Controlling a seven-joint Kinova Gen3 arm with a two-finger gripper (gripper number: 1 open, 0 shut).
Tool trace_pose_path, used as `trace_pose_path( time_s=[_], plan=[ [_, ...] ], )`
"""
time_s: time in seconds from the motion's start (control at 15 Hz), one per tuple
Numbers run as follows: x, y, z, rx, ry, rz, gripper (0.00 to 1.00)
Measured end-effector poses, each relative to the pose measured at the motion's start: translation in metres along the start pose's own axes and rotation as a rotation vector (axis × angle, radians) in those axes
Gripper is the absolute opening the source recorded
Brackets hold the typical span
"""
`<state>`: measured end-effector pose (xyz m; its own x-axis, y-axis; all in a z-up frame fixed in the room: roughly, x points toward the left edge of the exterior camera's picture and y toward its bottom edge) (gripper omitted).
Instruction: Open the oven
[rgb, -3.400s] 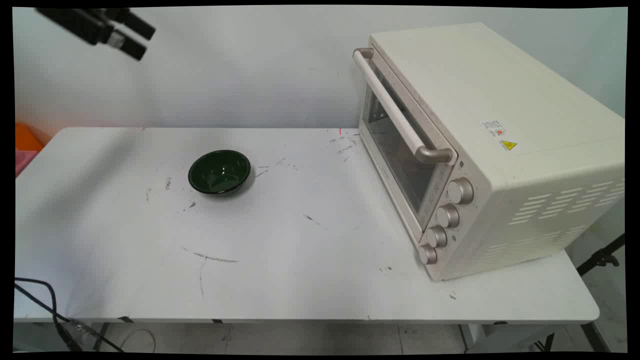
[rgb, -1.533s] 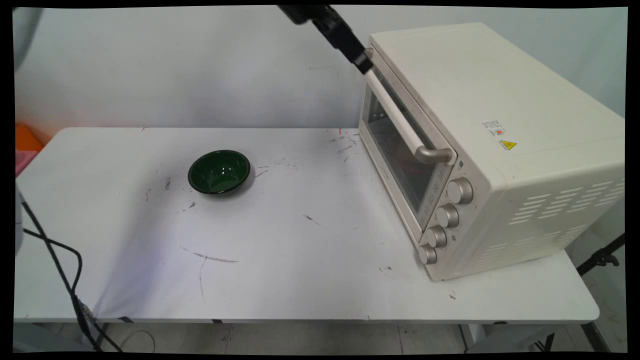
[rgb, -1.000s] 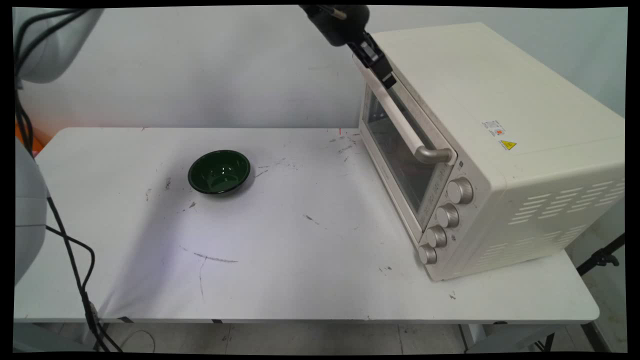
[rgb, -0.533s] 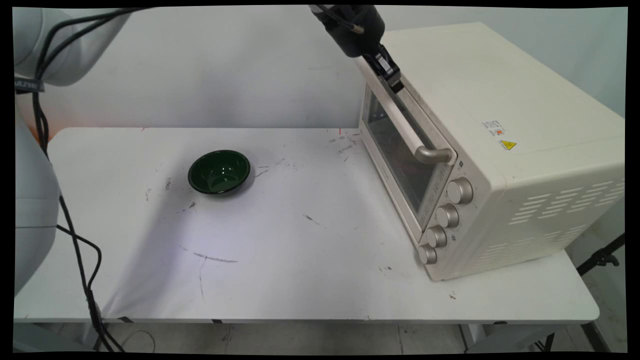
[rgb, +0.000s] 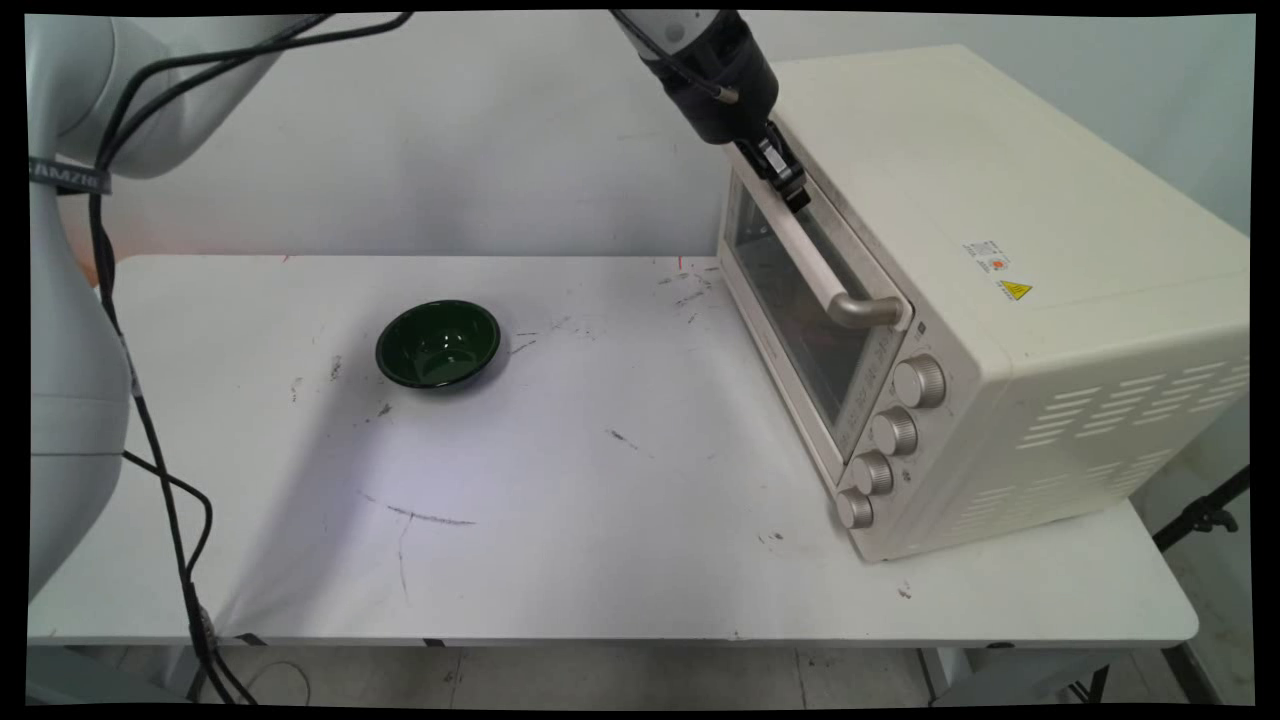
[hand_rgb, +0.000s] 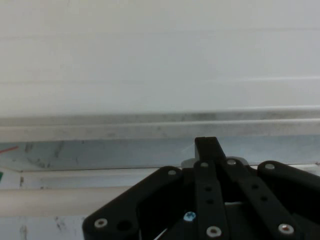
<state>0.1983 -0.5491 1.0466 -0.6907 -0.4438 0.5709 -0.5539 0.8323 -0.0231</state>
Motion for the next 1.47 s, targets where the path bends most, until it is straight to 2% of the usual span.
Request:
trace_pose_path(
  time_s=[0.6,0.93,1.47],
  plan=[
    [-0.026,0.007,-0.006,0.0,-0.037,0.023,0.0],
    [-0.058,0.011,-0.013,-0.004,-0.043,0.045,0.0],
    [-0.115,0.013,-0.019,-0.002,-0.018,0.118,0.0]
  ],
)
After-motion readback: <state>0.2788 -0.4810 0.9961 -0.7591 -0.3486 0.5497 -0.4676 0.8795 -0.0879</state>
